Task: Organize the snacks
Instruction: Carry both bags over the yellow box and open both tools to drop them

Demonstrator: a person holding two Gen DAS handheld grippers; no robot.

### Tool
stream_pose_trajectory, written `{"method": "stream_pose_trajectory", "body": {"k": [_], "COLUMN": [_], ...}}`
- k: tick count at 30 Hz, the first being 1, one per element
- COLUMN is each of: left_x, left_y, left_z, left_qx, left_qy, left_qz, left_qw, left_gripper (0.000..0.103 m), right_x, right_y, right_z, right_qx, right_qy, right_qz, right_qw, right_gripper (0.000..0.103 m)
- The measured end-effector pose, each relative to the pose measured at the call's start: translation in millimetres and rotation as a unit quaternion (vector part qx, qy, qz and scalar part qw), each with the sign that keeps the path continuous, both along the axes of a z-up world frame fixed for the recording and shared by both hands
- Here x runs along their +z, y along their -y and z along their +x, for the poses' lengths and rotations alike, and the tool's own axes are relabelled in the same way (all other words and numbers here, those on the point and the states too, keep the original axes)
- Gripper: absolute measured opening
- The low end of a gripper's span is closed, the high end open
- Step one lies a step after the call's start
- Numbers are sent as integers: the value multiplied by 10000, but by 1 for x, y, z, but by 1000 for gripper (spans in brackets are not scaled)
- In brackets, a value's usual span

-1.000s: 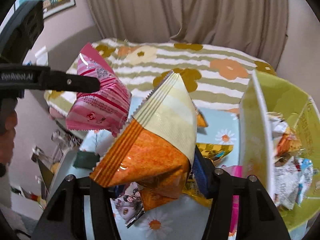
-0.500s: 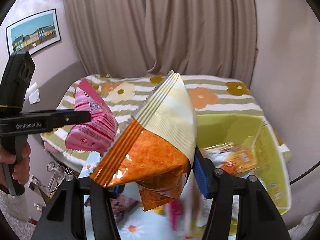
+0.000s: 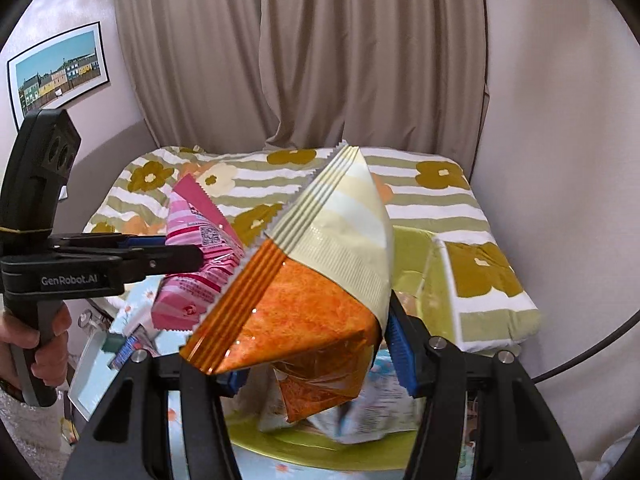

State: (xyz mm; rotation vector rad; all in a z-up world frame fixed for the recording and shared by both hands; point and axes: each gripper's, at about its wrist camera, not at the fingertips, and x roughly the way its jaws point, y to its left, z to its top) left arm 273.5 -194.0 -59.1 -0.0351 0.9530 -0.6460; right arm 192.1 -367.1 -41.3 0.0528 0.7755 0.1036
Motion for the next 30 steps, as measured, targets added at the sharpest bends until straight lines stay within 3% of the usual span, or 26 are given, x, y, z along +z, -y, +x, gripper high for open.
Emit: {"method": "stream_pose_trajectory", "body": {"k": [3,5,6,8,17,28,29,30], "left_x": [-12,-20,-26,-35,-47,-53,-54,-55], "left_y": [21,32,37,40,28,19,19,18], "left_z": [-1,1,2,4,-9,-1,0,1], "left_qx": [191,251,254,365,502,525,528,538], "left_qy": [52,141,96,6,109,-30,-34,-37], "left_qz": [246,461,509,555,1087,1025,1047,1074], "left_qw": [9995,9985,9983,9978,9927,9933,9931,9928], "left_gripper": [38,48,73,103,103,103,103,103], "right_x": [-10,-16,-19,-26,-47,-70,-74,-77], "right_y": [18,25,30,39,55,52,53,52], "right_z": [2,4,5,6,7,46,49,53], "right_qx": [85,119,128,123,-35,-117,-151,-163], "right_qy": [-96,-155,-197,-279,-534,-881,-900,-896], "right_qz": [109,137,138,171,235,110,102,94], "right_qw": [9999,9997,9996,9994,9983,9960,9958,9958], "right_gripper": [53,53,53,53,53,53,54,62]}}
